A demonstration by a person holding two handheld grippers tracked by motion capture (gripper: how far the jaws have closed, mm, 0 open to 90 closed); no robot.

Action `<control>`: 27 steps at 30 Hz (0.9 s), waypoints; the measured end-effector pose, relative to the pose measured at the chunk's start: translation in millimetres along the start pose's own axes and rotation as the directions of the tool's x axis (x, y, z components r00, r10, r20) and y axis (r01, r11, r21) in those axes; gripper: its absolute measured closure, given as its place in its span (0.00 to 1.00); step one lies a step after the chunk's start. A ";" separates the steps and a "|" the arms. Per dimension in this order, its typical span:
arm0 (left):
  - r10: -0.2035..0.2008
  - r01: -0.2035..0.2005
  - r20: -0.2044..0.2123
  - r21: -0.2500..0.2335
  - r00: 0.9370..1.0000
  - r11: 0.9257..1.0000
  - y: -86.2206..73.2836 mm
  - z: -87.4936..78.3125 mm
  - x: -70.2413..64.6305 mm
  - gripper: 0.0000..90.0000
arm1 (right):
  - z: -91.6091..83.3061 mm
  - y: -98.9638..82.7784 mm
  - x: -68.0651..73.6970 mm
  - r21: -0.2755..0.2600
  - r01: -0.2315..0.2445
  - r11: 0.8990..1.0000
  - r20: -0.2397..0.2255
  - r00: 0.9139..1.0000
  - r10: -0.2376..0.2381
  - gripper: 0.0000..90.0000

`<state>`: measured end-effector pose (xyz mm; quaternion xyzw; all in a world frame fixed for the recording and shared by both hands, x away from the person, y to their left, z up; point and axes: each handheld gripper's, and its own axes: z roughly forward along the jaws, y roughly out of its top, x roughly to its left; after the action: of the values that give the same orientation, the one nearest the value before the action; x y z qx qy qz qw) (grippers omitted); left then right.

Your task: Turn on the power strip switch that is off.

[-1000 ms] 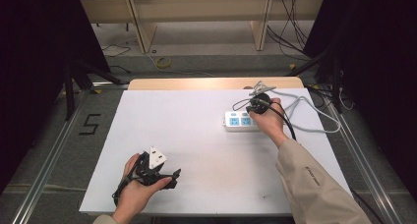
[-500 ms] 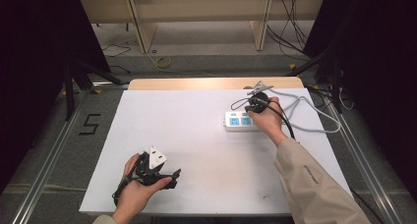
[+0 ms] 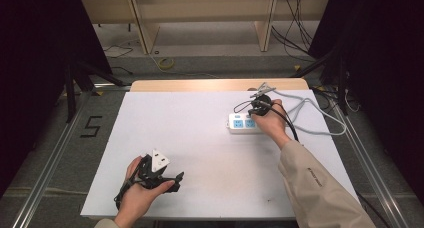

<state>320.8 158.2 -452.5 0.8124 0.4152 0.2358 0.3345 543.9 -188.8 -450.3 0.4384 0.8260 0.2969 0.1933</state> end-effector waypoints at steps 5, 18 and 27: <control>0.002 -0.002 0.000 0.000 1.000 1.000 0.0 0.3 0.2 0.13 | 0.8 0.9 0.5 0.003 0.000 1.000 -0.003 1.000 0.000 1.00; 0.003 -0.003 0.001 0.002 1.000 1.000 0.1 -0.2 -0.2 0.13 | 2.9 4.4 5.0 0.016 0.013 1.000 -0.007 1.000 -0.013 1.00; 0.005 -0.005 -0.001 0.000 1.000 1.000 0.4 -0.4 -0.5 0.13 | 3.6 4.4 4.0 0.029 0.001 1.000 -0.013 1.000 0.000 1.00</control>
<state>320.5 157.7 -452.0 0.8134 0.4132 0.2369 0.3338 546.5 -182.3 -450.3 0.4390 0.8315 0.2878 0.1816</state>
